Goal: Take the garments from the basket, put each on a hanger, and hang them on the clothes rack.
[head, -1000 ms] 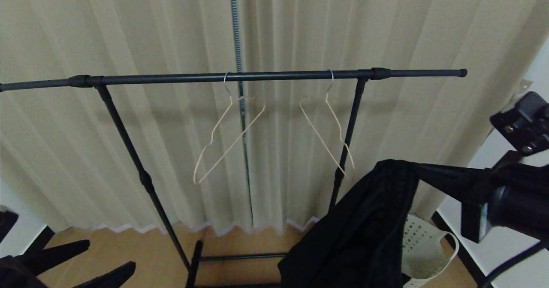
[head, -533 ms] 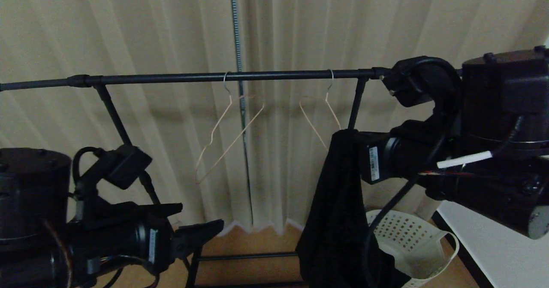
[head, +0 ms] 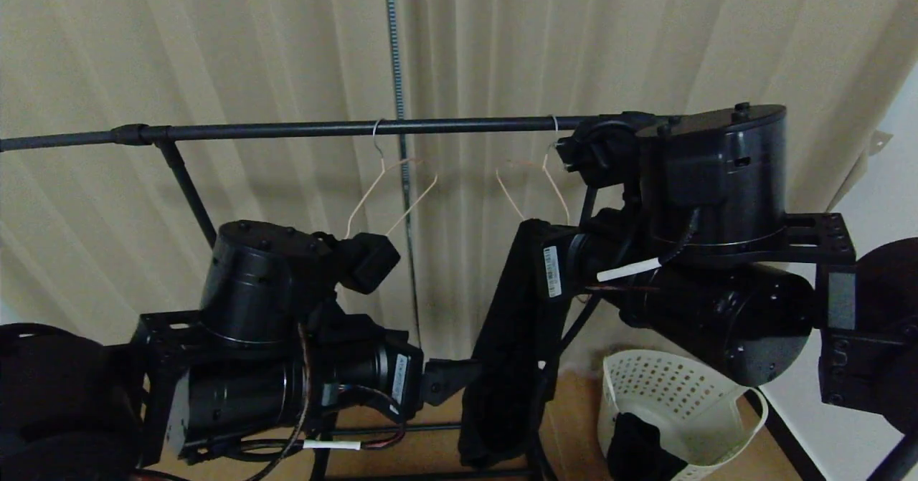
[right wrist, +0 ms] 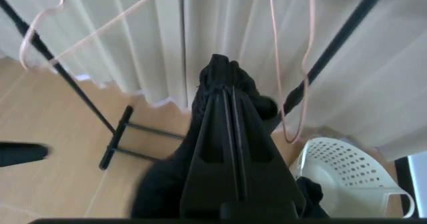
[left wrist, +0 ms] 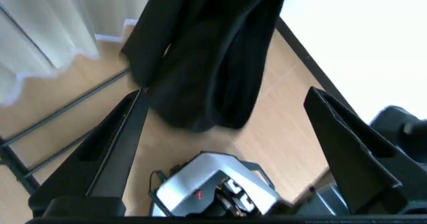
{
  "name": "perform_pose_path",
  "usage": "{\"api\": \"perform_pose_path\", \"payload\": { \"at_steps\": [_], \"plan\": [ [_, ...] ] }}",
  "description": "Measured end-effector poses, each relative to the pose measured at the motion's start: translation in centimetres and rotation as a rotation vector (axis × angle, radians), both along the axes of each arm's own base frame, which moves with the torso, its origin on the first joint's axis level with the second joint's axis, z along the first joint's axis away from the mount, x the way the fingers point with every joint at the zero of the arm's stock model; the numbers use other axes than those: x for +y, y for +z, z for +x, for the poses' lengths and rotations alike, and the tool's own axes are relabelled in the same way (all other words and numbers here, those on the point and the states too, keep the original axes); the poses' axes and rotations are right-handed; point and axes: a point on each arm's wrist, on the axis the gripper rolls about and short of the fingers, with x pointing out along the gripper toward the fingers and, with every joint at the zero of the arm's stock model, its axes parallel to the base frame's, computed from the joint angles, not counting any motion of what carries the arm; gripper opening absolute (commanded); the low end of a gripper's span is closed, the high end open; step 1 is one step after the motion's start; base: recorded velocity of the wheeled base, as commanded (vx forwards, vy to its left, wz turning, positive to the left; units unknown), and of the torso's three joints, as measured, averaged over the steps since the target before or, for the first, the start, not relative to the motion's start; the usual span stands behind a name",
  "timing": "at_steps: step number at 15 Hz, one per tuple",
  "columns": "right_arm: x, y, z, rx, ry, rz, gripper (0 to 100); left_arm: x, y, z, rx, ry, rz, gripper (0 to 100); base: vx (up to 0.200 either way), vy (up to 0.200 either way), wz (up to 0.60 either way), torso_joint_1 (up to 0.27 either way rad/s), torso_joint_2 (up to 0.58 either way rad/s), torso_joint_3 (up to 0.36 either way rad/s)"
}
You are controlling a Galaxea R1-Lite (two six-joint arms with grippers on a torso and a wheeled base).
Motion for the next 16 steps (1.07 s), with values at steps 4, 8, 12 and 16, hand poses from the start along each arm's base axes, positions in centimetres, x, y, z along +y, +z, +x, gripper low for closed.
{"api": "perform_pose_path", "payload": {
  "at_steps": [4,8,12,16],
  "plan": [
    [0.9,0.0,-0.6,-0.004,0.029,0.003,0,-1.3,-2.3,1.4,0.026,0.055,0.045,100,0.0,0.0,0.0,0.0,0.0,0.0],
    [1.0,0.4,-1.1,-0.01,0.038,0.023,0,-1.9,-5.3,2.9,0.074,0.114,0.117,100,0.0,0.0,0.0,0.0,0.0,0.0],
    [-0.4,1.4,-1.7,-0.025,0.025,0.055,0,-2.0,-8.0,3.2,0.133,0.129,0.191,100,0.0,0.0,0.0,0.0,0.0,0.0],
    [-2.8,2.0,-0.9,-0.033,-0.052,0.089,0,-1.4,-9.0,2.3,0.165,0.125,0.227,100,0.0,0.0,0.0,0.0,0.0,0.0]
  ]
}}
